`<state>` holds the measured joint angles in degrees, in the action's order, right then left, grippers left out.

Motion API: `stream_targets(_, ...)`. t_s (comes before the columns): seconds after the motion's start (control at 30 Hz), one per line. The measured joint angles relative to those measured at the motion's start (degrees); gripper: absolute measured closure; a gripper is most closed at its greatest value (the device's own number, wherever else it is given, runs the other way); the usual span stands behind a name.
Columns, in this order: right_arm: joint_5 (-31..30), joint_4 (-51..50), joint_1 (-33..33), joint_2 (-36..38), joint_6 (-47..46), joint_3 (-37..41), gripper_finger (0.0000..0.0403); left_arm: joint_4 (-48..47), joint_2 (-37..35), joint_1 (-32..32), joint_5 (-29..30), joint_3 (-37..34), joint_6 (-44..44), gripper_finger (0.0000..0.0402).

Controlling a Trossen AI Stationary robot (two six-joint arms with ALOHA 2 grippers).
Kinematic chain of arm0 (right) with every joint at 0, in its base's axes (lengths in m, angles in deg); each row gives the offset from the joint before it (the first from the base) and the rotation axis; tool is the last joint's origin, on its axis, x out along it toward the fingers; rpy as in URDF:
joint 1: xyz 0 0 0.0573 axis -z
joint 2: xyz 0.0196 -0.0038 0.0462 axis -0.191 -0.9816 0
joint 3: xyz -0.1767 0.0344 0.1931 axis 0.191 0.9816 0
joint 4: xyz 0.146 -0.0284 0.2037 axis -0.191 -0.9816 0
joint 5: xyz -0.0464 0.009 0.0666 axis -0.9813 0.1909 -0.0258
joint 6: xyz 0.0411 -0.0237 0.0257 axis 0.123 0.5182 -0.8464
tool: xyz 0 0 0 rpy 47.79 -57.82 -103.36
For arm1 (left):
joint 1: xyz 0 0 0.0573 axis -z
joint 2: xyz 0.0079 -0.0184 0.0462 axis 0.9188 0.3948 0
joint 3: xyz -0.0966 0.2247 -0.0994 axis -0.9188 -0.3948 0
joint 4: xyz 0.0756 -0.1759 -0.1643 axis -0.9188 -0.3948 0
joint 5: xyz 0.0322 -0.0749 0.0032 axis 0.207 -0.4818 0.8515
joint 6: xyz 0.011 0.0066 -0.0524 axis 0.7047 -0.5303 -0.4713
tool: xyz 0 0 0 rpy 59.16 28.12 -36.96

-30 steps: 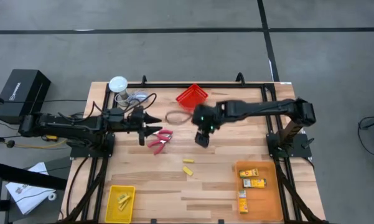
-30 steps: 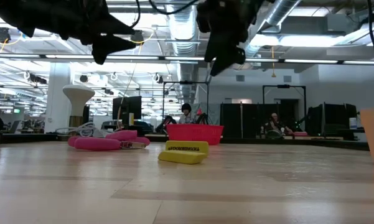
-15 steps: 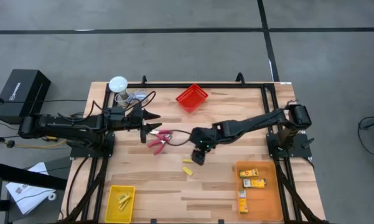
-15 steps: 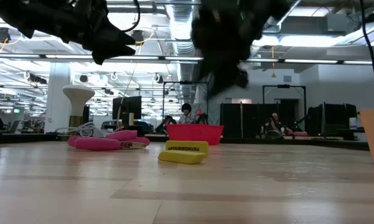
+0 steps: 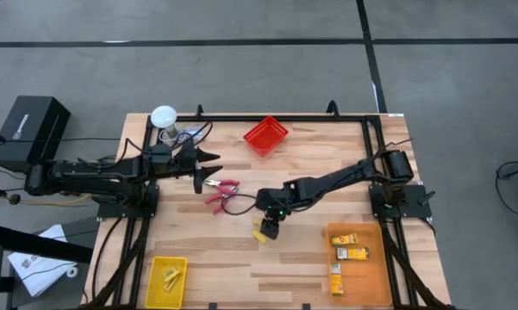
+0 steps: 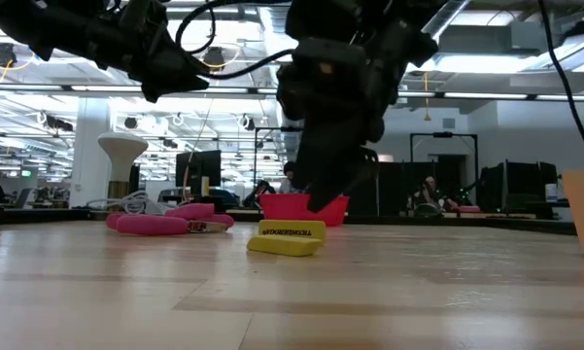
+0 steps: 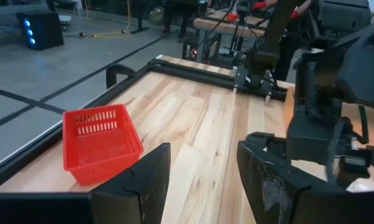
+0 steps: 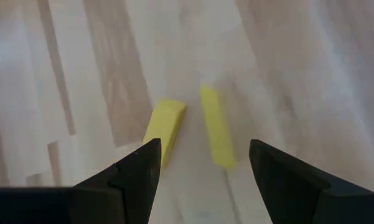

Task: Pick & Place School Supplies
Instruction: Put the yellow eraser into the yellow bin

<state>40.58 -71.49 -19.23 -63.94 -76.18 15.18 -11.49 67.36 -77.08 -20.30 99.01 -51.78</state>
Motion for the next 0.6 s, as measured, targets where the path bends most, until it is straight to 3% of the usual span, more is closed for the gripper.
stream_targets(0.6, -1.17, 0.90, 1.06, 0.00, 3.00, -0.01, 0.0168, -2.66, 0.00, -1.61, 0.03, 0.00, 1.92, 0.0221)
